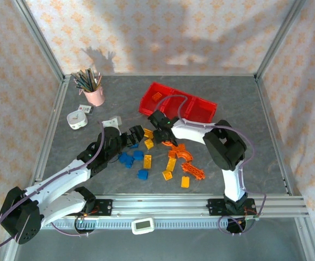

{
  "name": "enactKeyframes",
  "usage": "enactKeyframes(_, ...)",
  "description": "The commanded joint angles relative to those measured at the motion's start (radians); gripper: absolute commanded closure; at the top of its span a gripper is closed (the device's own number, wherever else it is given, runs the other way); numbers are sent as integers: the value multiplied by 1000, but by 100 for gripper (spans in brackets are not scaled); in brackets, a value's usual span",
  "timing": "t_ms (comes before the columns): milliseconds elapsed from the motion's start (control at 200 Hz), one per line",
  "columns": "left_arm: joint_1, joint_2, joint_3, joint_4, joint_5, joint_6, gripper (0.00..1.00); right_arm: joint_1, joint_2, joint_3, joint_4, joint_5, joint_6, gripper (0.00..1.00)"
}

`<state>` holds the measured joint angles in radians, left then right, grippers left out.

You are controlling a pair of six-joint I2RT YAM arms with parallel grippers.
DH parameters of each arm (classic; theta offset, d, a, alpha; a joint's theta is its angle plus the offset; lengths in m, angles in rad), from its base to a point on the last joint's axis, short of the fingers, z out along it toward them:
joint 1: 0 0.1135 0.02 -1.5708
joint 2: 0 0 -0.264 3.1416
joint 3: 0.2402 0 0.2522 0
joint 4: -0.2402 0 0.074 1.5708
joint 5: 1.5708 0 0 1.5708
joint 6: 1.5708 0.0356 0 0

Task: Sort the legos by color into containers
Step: Pick up the lego from the center of the table, then place the lego in the container.

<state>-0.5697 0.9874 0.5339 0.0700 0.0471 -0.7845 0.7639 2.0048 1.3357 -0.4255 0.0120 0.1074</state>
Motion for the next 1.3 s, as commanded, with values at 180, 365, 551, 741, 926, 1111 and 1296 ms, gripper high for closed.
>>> enactKeyframes(180,-7,-7,12,-11,-20,24,1,-9,-8,-14,39,-10,18,58)
enactKeyframes(365,-7,-7,17,-16,-15,27,1,-9,-37,-35,59,-19,32,64)
enactKeyframes(551,-7,-23,27,-31,-27,33,1,-9,-108,-34,60,-54,53,66)
enactKeyframes(741,11,-28,63,-64,-41,52,1,-11,-179,22,24,-46,73,66)
enactKeyframes(926,67,-29,107,-79,-55,83,1,-45,-119,158,8,-12,95,66)
enactKeyframes(1111,146,-20,135,-70,-39,99,1,-90,12,348,32,-3,117,66)
enactKeyframes(1296,190,17,156,-53,-13,108,1,-121,188,570,11,24,101,65)
